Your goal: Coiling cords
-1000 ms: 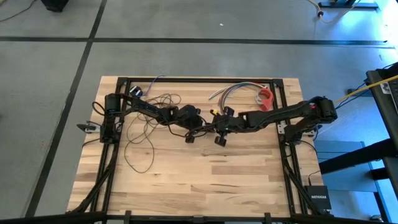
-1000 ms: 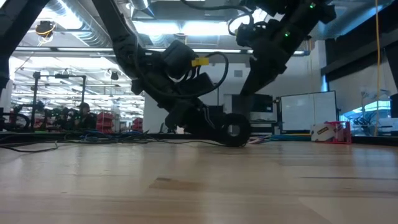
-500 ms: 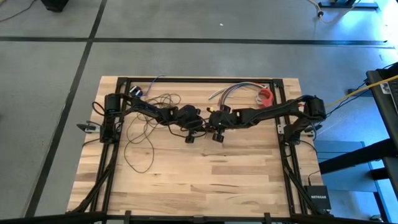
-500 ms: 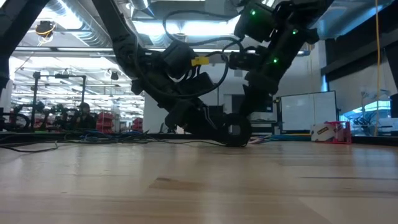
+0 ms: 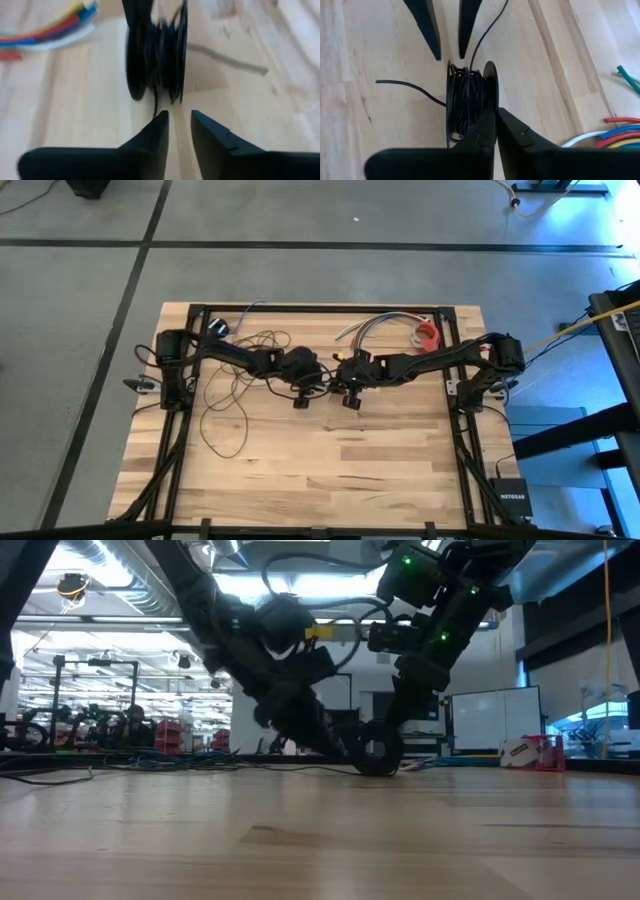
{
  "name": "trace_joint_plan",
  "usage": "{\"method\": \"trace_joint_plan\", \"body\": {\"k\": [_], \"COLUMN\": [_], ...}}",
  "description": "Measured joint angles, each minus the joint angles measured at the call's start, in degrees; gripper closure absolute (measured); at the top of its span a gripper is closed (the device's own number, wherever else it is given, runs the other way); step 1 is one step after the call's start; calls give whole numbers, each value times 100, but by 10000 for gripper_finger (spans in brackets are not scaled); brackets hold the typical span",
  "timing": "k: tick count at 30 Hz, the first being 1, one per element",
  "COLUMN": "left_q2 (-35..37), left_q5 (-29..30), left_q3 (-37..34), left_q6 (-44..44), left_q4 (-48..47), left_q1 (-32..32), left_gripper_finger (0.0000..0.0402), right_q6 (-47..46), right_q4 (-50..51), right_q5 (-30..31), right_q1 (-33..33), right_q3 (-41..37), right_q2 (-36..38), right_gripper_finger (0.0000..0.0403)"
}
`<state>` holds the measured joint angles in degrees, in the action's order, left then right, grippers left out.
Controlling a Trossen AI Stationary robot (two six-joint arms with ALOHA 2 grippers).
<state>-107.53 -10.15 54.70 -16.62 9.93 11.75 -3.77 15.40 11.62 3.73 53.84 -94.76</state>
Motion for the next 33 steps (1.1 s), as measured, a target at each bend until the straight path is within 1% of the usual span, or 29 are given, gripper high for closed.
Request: {"method": "trace_joint_plan", "body": {"k": [5, 9, 11, 17, 21, 23, 26, 27, 33], "left_q2": [308, 366, 279, -52, -233, -247, -273, -273, -287], "left_q5": [30, 30, 30, -93, -91, -122, -187, -195, -184], "left_q3": [2, 4, 4, 4, 4, 4, 15, 17, 31], "left_q6": [-29, -9, -2, 15, -47, -102, -210, -234, -321], "left_q4": [83, 591, 798, 1313, 1512, 1501, 1390, 1332, 997], "left_q1": [0, 0, -27, -172, -151, -103, -41, -20, 84], "left_gripper_finger": [294, 289, 292, 312, 332, 350, 387, 393, 394], "right_q6": [0, 0, 2, 10, -20, -63, -250, -318, -408], "right_q4": [7, 13, 13, -27, -39, -59, -74, -72, 510], "right_q5": [11, 13, 17, -5, -79, -127, -184, -184, -224], "right_q1": [0, 0, 0, 0, 0, 1, 7, 7, 7], "right_q3": [1, 2, 1, 0, 0, 0, 0, 0, 363], "right_q2": [0, 0, -1, -2, -2, -5, -7, -7, 100], "right_gripper_finger": [393, 397, 395, 398, 395, 392, 382, 378, 345]}}
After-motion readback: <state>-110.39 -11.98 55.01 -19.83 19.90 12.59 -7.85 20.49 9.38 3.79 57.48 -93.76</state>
